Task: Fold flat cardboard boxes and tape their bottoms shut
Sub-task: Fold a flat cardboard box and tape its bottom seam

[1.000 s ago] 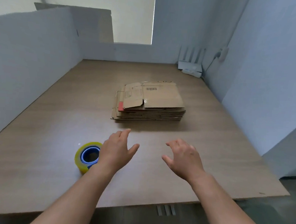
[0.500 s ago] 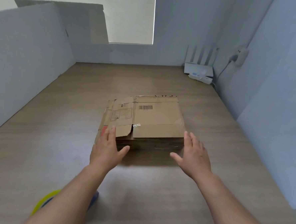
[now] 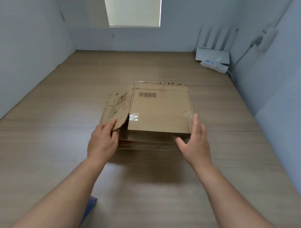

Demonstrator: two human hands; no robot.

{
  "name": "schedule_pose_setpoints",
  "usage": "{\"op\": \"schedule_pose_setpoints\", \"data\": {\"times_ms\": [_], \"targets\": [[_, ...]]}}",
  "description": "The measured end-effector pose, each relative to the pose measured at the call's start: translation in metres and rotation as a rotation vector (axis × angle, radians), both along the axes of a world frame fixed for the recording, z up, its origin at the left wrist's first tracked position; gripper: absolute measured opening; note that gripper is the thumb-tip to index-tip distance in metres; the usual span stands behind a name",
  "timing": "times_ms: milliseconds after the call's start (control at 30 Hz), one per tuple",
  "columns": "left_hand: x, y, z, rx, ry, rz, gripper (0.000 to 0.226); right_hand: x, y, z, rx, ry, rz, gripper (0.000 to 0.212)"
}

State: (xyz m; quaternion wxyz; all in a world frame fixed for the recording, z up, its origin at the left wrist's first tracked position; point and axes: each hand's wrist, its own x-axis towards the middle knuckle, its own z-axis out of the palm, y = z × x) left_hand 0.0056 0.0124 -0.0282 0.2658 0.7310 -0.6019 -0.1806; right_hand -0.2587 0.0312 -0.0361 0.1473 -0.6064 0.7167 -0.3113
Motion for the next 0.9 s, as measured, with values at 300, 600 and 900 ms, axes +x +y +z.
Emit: {"op": "schedule_pose_setpoints", "data": {"times_ms": [300, 600, 900], "targets": [[0.035, 0.072, 0.081, -0.258, 0.247, -0.012, 0.023, 0.042, 0.045, 0.08, -0.274, -0.204, -0.203, 0.025], [0.053, 0.137, 0.115, -0.271, 0.371, -0.038, 0.011, 0.054, 0.13, 0.142, -0.485, 0.081, -0.239, 0.006], [0.033, 0.181, 0.065, -0.119, 0.444, -0.216, 0.039, 0.022, 0.155, 0.094, -0.133, 0.086, -0.124, 0.008]]}}
